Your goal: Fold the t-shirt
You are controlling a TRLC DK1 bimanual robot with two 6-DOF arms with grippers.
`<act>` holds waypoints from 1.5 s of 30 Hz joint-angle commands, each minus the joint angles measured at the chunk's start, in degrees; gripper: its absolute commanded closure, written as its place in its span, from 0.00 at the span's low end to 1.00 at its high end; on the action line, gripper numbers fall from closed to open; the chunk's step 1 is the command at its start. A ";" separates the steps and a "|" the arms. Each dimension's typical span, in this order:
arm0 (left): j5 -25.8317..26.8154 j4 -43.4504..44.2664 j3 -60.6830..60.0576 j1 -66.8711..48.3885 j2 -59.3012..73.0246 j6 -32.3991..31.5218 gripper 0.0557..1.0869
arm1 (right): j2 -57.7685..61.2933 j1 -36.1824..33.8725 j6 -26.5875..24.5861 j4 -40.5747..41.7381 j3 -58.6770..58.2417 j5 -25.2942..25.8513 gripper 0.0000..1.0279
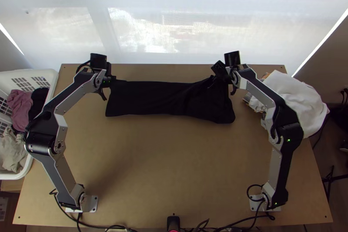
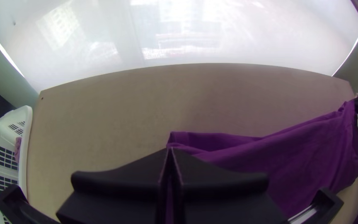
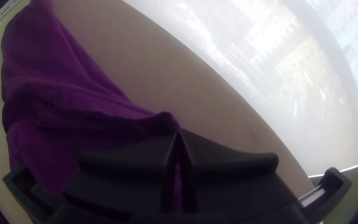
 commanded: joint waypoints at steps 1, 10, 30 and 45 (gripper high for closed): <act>-0.48 0.34 1.16 0.11 2.14 -0.11 0.97 | 2.97 0.11 0.67 0.00 2.80 0.14 0.97; -1.18 0.25 0.72 0.02 3.90 -0.37 0.97 | 4.90 0.11 1.11 -0.53 1.74 0.32 0.96; -0.66 -9.77 1.87 -0.24 -3.31 -0.11 0.10 | -7.05 4.25 6.56 -0.71 0.95 0.23 0.04; 0.49 -12.05 -7.19 -0.86 -6.39 -1.60 0.09 | -13.82 15.50 6.38 -4.84 -8.10 0.23 0.04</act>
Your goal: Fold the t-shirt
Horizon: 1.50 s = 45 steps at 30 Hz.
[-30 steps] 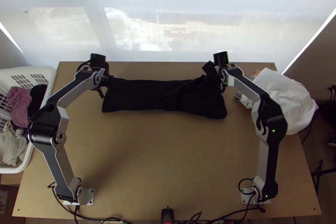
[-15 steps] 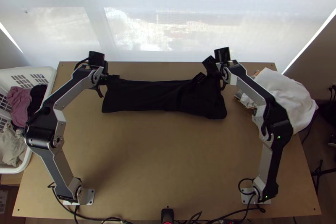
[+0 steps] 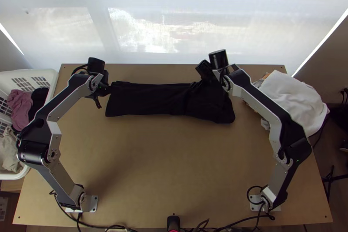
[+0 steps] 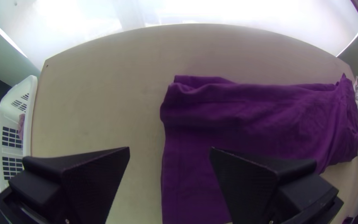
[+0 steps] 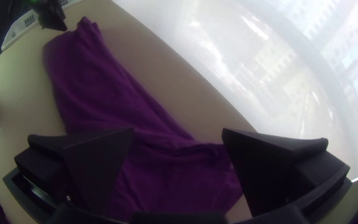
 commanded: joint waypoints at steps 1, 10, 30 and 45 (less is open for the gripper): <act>0.53 0.26 -2.82 -0.99 -0.16 -0.97 0.09 | -1.65 4.90 -0.35 -0.88 -6.40 0.04 0.04; 0.88 0.26 0.70 -1.26 4.33 -1.76 0.09 | 2.75 5.86 -0.70 1.05 -10.09 0.12 0.04; 1.41 0.34 2.72 -3.36 9.60 -2.55 0.17 | 8.73 4.46 -0.88 2.55 -10.18 0.21 0.04; 5.28 -3.70 6.85 -3.28 9.51 -3.87 0.97 | 9.87 3.49 -0.88 2.63 -10.80 0.47 0.04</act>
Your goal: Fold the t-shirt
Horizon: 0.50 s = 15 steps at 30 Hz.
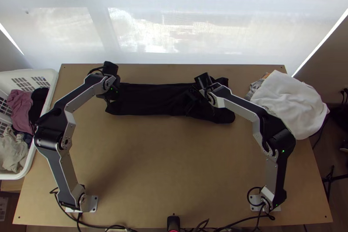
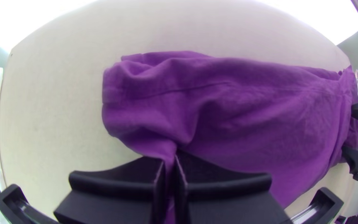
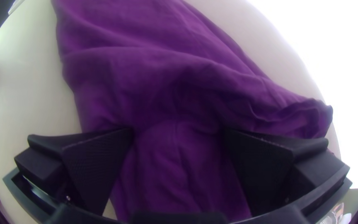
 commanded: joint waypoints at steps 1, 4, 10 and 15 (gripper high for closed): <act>0.64 -2.57 3.51 0.07 -0.72 -0.30 0.97 | 1.26 -0.44 -0.11 -0.23 -0.57 0.67 0.04; 0.82 -4.59 6.94 -0.11 -1.60 -0.66 0.97 | 2.22 -0.44 -0.20 -0.23 -0.83 0.76 0.04; 1.43 -7.93 13.36 -1.08 -3.44 -1.45 0.97 | 3.81 -0.36 -0.20 -0.23 -1.01 1.11 0.04; 2.84 -8.81 17.31 -2.83 -5.20 -1.71 0.97 | 4.25 -0.36 -0.20 -0.23 -0.74 1.11 0.05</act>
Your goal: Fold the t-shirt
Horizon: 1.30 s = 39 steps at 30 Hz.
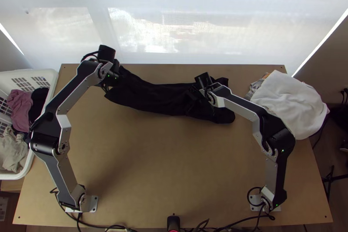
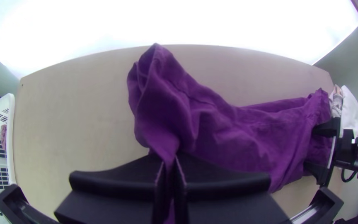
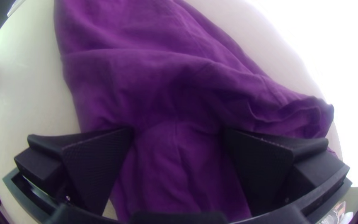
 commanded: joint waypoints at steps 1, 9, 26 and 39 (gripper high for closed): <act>1.86 -1.81 6.37 -2.14 -2.34 -0.51 0.97 | 1.16 0.02 -0.03 -0.10 -0.07 0.48 0.05; 4.41 -1.81 13.49 -8.20 -2.95 -0.95 0.97 | -3.23 0.02 1.03 -0.10 0.46 0.39 0.05; 4.41 -0.58 18.50 -15.06 -0.67 -3.58 0.97 | -22.74 -4.64 1.47 -5.72 3.10 0.39 0.05; 5.11 4.95 21.75 -19.63 2.41 -7.63 0.97 | -39.27 -14.49 1.11 -12.84 0.73 0.48 0.05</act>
